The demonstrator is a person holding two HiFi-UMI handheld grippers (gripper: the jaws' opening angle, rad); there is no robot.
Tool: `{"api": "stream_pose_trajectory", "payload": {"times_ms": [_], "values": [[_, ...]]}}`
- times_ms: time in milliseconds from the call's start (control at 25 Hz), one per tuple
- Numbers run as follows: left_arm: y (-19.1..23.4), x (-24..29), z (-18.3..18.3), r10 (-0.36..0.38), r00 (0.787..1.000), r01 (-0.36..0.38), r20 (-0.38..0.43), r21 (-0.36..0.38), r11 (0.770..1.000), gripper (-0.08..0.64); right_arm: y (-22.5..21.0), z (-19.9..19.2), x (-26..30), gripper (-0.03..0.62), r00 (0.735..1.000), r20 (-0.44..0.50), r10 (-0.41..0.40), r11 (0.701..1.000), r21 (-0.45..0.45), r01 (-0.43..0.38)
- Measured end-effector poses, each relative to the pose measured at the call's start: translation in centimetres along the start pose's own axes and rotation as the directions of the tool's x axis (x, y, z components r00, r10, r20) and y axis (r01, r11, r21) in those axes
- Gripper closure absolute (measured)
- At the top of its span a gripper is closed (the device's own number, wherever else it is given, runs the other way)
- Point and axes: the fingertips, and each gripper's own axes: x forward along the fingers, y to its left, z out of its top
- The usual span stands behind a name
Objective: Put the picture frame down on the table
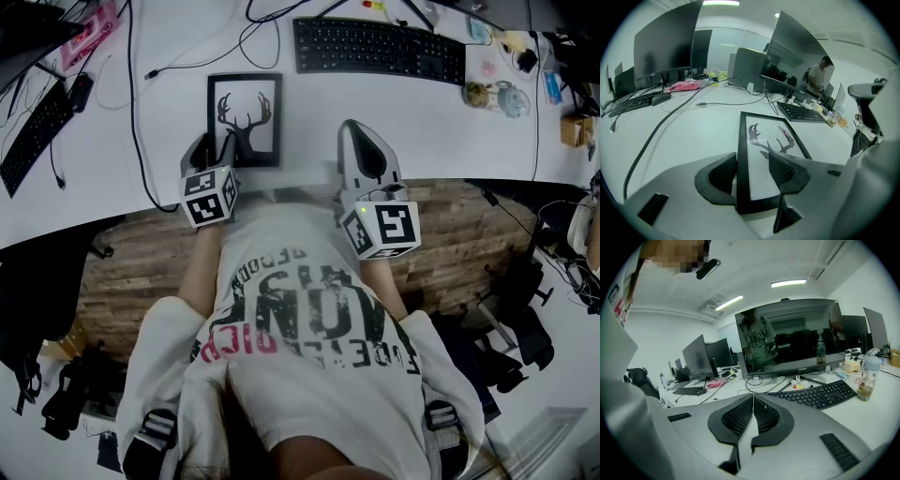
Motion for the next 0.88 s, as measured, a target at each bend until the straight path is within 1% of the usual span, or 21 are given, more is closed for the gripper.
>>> {"api": "stream_pose_trajectory", "payload": {"times_ms": [880], "values": [[-0.03, 0.09, -0.02, 0.002, 1.000, -0.002, -0.011, 0.009, 1.000, 0.351, -0.26, -0.13, -0.59, 0.591, 1.000, 0.000, -0.013, 1.000, 0.002, 0.013]]}}
